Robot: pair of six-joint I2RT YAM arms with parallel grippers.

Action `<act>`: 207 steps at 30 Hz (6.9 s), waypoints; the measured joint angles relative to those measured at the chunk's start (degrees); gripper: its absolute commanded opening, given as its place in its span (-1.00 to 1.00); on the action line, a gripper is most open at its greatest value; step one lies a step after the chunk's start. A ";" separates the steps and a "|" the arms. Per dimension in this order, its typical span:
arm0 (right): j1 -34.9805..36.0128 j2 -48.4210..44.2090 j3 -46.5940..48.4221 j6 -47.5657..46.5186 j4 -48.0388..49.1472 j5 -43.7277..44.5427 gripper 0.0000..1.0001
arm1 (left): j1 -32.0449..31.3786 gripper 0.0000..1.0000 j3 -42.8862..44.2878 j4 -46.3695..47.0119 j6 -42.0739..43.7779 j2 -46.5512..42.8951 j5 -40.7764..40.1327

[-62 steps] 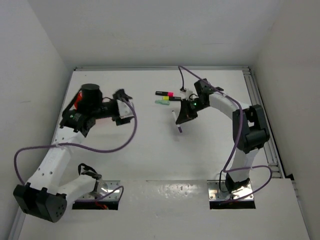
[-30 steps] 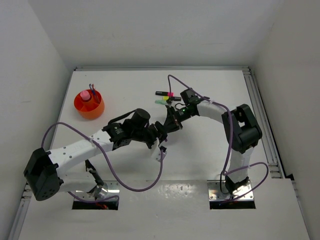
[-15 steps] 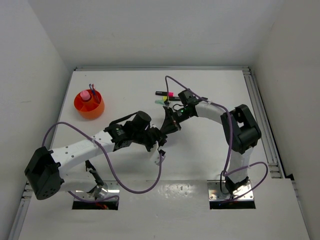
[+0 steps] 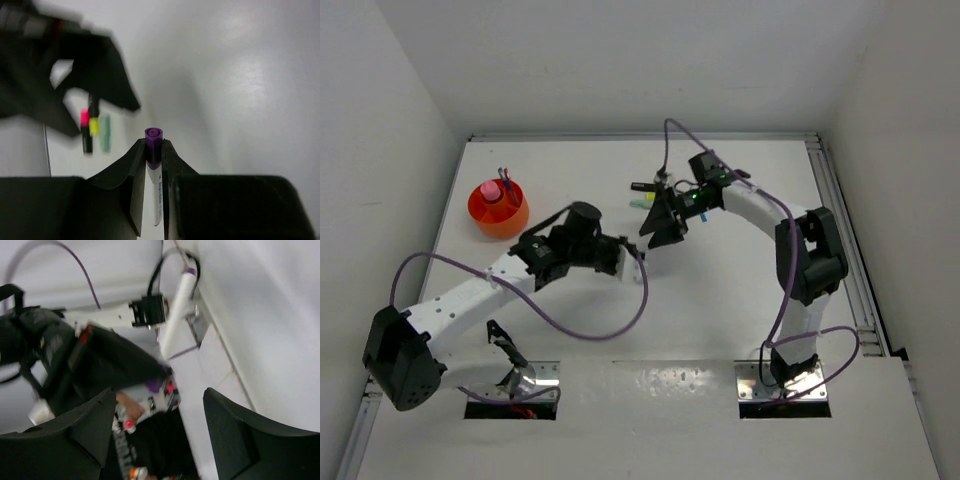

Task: Sort the stationery into containers
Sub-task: Pick up the pen from the center of the board, then place the pen in the storage box, then pick up the pen from the center of the board, then place the pen in the storage box.

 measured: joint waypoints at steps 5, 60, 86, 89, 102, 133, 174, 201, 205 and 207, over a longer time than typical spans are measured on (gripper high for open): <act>-11.21 -0.90 6.60 -3.72 -2.25 0.15 0.41 | 17.33 -1.00 6.88 2.21 -17.99 -2.32 1.14; -15.43 -5.60 -1.62 -11.37 -6.51 6.21 0.32 | 71.25 -0.52 0.66 31.15 -26.67 17.68 30.10; -14.01 5.44 16.92 -28.83 -14.29 55.12 -0.23 | 63.71 0.16 15.41 20.26 -36.94 -2.08 32.41; -13.07 10.19 19.85 -30.03 -13.97 60.35 -0.22 | 62.84 0.17 14.73 17.05 -36.74 -2.16 30.51; -9.25 21.18 29.20 -32.11 -12.46 70.07 -0.21 | 61.66 0.19 13.22 11.82 -35.41 -1.68 26.88; -7.30 5.33 11.78 -21.44 -16.72 27.96 -1.00 | 25.99 -0.02 20.59 -22.43 10.56 -1.86 24.17; 6.67 -4.42 -11.67 20.06 22.27 -1.53 -0.37 | -2.89 -1.00 13.18 -22.05 15.54 5.90 4.46; -21.81 -9.11 -7.08 4.90 5.55 -1.57 0.03 | 60.83 -1.00 12.90 6.58 -17.38 13.05 23.87; -21.81 -9.11 -7.82 4.87 5.62 -1.57 0.03 | 62.20 -1.00 13.75 6.62 -14.16 15.02 27.74; -21.81 -9.11 -8.07 4.90 5.68 -1.57 0.02 | 62.20 -1.00 13.75 6.71 -12.76 15.67 29.22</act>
